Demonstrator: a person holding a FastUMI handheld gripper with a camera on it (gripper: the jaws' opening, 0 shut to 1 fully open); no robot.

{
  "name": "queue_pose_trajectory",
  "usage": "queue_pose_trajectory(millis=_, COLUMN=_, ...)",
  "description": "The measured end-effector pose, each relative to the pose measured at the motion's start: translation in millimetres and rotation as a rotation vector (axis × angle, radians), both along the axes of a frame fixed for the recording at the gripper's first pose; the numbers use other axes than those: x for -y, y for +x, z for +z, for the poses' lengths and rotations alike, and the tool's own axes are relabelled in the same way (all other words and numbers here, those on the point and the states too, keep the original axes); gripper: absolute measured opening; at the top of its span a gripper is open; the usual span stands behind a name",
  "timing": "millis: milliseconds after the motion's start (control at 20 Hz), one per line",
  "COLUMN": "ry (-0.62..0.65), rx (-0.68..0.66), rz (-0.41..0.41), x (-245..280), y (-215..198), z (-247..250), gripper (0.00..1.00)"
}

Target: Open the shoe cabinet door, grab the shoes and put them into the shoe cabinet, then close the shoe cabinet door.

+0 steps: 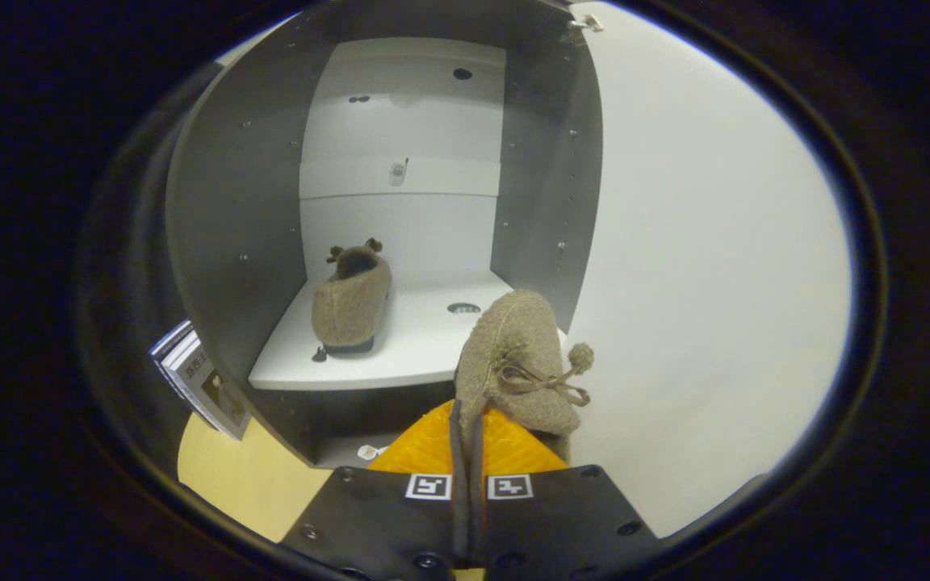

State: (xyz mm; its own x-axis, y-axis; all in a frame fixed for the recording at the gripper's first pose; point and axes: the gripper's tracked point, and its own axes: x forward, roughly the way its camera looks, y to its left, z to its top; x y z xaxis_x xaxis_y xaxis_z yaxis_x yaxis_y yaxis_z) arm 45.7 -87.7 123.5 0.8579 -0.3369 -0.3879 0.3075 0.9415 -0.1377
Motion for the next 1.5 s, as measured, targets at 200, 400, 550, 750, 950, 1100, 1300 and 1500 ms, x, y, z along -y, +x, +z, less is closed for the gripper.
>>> queue_pose_trajectory(millis=200, ry=-0.036, rx=0.011, rz=0.028, x=3.4, y=37.9, z=18.1, gripper=0.02)
queue_pose_trajectory(millis=400, ry=-0.072, rx=0.003, rz=0.059, x=8.2, y=80.6, z=26.8, gripper=0.02)
queue_pose_trajectory(millis=550, ry=-0.094, rx=-0.015, rz=0.083, x=9.6, y=115.0, z=27.2, gripper=0.02)
queue_pose_trajectory(millis=750, ry=-0.129, rx=-0.040, rz=0.114, x=11.8, y=157.9, z=26.2, gripper=0.02)
queue_pose_trajectory(millis=950, ry=-0.160, rx=-0.068, rz=0.142, x=14.5, y=193.1, z=19.3, gripper=0.02)
queue_pose_trajectory(millis=1100, ry=-0.174, rx=-0.102, rz=0.158, x=15.7, y=213.3, z=5.7, gripper=0.02)
queue_pose_trajectory(millis=1300, ry=-0.209, rx=-0.115, rz=0.192, x=9.2, y=235.6, z=-6.0, gripper=0.02)
queue_pose_trajectory(millis=1500, ry=-0.212, rx=-0.105, rz=0.213, x=9.3, y=253.1, z=-8.4, gripper=0.02)
